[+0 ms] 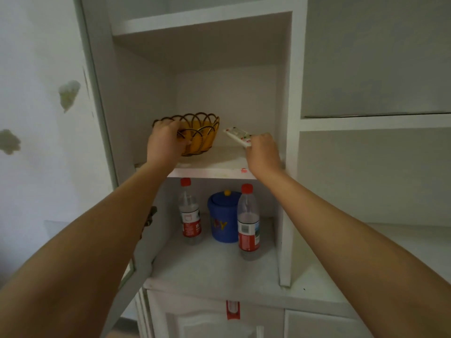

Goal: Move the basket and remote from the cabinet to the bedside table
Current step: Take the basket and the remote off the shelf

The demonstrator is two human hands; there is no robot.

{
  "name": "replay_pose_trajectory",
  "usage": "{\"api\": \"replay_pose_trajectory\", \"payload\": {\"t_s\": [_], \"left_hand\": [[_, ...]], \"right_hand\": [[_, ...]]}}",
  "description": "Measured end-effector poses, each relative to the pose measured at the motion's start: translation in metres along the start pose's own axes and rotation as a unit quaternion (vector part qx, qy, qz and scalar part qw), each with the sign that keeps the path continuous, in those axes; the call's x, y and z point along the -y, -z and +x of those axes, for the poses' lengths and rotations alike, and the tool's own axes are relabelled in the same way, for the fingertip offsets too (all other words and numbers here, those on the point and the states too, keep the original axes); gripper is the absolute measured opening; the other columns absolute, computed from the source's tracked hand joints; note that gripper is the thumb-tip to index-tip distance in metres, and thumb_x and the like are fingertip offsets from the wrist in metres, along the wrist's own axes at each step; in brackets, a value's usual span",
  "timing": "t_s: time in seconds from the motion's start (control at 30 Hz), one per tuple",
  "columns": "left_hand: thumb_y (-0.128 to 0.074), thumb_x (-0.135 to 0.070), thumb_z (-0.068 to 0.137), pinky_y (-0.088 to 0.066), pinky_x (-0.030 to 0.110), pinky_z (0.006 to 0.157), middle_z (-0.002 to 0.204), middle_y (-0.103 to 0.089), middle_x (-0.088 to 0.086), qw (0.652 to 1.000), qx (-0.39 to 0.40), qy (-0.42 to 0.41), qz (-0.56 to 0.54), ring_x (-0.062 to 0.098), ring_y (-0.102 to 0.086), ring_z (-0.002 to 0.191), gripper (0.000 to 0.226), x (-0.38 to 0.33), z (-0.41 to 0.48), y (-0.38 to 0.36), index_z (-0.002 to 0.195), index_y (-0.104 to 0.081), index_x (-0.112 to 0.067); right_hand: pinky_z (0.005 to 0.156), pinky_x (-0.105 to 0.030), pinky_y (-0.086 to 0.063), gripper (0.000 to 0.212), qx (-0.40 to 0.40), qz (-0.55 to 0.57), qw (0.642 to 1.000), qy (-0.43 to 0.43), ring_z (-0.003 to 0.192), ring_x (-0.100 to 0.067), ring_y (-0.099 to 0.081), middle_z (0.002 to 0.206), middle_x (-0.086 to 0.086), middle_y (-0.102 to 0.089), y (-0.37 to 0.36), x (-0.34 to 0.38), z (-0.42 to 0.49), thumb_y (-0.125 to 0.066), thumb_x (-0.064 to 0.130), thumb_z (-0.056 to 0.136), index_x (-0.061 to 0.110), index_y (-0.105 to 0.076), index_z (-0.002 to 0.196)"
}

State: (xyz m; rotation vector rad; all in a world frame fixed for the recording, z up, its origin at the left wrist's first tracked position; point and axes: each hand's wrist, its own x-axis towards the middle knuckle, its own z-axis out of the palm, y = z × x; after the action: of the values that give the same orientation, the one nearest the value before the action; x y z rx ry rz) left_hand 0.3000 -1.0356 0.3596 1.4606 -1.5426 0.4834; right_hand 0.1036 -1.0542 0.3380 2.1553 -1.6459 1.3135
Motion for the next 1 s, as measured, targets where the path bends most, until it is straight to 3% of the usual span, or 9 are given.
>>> {"api": "replay_pose_trajectory", "payload": {"t_s": [0.17,0.43,1.0], "left_hand": [[-0.068,-0.012,0.076,-0.04,0.044,0.085,0.106,-0.062,0.017,1.0,-0.008,-0.01,0.001,0.034,-0.045,0.108,0.03,-0.009,-0.03,0.034,0.104,-0.06,-0.002],[-0.067,-0.01,0.077,-0.038,0.041,0.083,0.102,-0.061,0.019,1.0,-0.012,-0.007,-0.021,0.035,-0.045,0.105,0.025,-0.031,-0.1,0.101,0.1,-0.062,-0.002],[-0.069,-0.009,0.075,-0.04,0.044,0.078,0.099,-0.063,0.019,0.998,0.044,-0.017,0.029,0.037,-0.048,0.099,0.03,-0.102,-0.238,0.17,0.102,-0.062,0.001]], "right_hand": [[0.056,-0.021,-0.037,0.033,-0.018,0.026,0.999,0.004,0.101,-0.034,-0.056,0.122,-0.022,-0.05,0.026,0.01,-0.041,-0.042,0.006,0.093,-0.003,-0.051,0.124],[0.08,-0.03,-0.042,0.034,-0.05,0.057,0.997,-0.018,0.107,-0.034,-0.053,0.125,-0.022,-0.048,0.083,0.033,-0.123,-0.044,0.006,0.093,-0.001,-0.048,0.126],[0.074,-0.023,-0.037,0.037,0.01,0.037,0.999,-0.033,0.109,-0.032,-0.053,0.127,-0.02,-0.046,0.178,0.012,-0.259,-0.045,0.006,0.092,0.001,-0.045,0.129]]}}
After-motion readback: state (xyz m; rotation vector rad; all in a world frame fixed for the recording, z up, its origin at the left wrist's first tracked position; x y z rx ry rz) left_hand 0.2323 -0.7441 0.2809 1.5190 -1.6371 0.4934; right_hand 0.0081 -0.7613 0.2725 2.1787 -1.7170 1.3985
